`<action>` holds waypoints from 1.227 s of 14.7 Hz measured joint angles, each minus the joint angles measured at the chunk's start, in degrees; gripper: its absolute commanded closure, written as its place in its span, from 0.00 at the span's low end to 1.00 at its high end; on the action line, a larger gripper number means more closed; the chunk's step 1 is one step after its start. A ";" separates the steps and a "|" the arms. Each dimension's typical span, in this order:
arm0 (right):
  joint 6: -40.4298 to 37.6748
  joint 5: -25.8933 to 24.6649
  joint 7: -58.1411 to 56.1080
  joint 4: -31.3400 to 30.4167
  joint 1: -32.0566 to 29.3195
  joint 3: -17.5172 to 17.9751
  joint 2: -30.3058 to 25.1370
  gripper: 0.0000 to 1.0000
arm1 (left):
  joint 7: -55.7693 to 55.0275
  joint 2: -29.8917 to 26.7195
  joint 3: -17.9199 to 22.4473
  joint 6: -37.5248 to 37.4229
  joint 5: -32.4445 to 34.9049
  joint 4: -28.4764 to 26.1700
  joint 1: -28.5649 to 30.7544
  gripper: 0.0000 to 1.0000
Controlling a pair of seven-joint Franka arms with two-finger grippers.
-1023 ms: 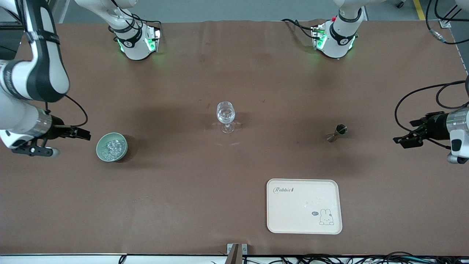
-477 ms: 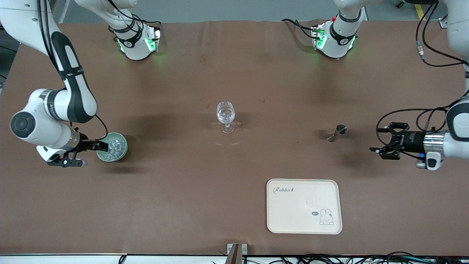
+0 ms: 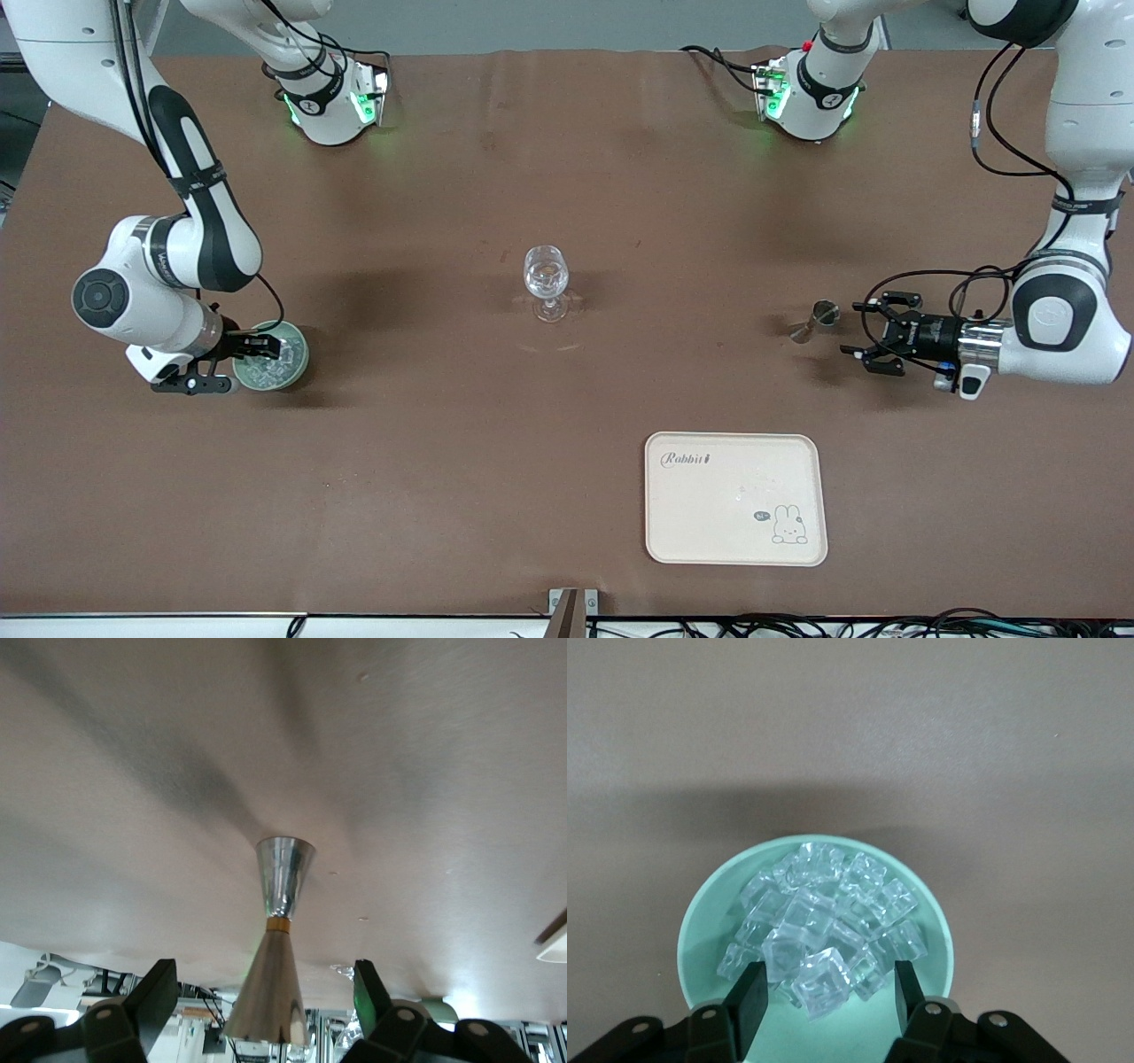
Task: Pour wine and add ice with both arms
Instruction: 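Grasp ice with the right gripper while the left gripper grasps the jigger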
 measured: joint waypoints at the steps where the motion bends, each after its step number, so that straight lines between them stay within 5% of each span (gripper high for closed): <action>1: 0.00 0.00 -0.02 -0.22 0.01 0.01 0.00 0.40 | 0.81 0.32 -0.01 0.14 -0.47 -0.55 0.00 0.15; 18: 1.13 0.00 -0.81 -0.86 0.22 0.19 0.55 0.52 | 6.23 4.12 -0.66 0.53 -6.98 -1.95 -0.40 0.36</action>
